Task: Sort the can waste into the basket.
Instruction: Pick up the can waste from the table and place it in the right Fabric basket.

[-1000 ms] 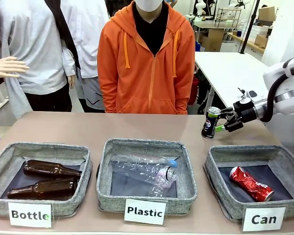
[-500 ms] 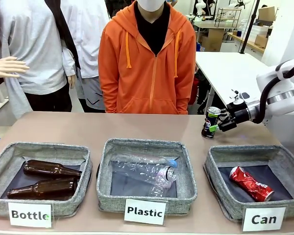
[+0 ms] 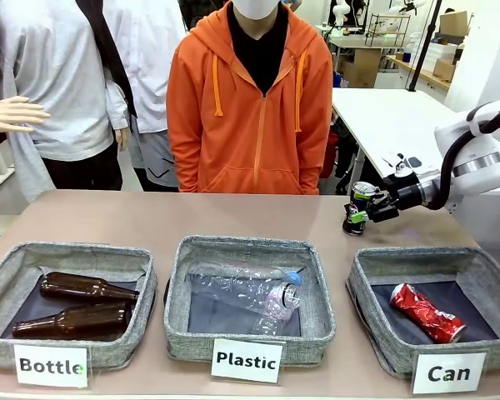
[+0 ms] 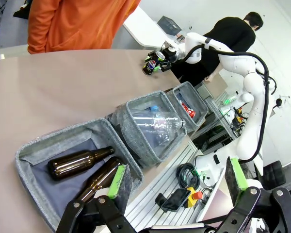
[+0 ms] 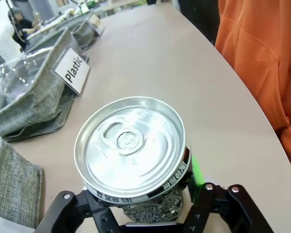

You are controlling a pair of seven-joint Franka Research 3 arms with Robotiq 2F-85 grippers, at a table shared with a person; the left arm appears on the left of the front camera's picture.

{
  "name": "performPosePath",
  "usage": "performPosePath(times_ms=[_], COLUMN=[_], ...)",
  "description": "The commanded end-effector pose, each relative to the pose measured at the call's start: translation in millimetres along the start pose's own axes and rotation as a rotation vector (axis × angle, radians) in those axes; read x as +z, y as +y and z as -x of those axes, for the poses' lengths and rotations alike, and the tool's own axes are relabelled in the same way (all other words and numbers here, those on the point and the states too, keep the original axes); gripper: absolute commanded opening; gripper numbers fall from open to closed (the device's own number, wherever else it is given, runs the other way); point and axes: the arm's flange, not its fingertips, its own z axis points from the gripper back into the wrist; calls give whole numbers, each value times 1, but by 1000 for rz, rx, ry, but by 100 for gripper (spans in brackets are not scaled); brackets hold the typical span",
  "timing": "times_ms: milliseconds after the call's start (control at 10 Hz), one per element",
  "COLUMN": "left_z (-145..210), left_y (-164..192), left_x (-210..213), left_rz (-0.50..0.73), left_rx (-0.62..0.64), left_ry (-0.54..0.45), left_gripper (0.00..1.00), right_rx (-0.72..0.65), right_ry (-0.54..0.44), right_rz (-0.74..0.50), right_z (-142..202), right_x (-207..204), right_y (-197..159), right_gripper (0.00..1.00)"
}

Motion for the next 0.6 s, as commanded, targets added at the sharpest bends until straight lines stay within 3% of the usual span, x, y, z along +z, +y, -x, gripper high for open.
performPosePath(times_ms=[0, 100, 300, 500], left_z=[0, 0, 0, 0], left_y=[-2, -2, -2, -2], left_x=[2, 2, 2, 2], left_rz=[14, 14, 14, 14], left_rx=[-8, -8, -8, -8], left_ry=[-4, -4, -4, -4], left_gripper=[100, 100, 100, 100], right_rx=[-16, -17, -20, -20], right_ry=[13, 13, 17, 30], right_rz=[-33, -42, -50, -61], right_z=[-6, -6, -7, -18], right_x=[2, 3, 3, 6], right_y=[-7, -6, -5, 0], right_gripper=[35, 0, 3, 0])
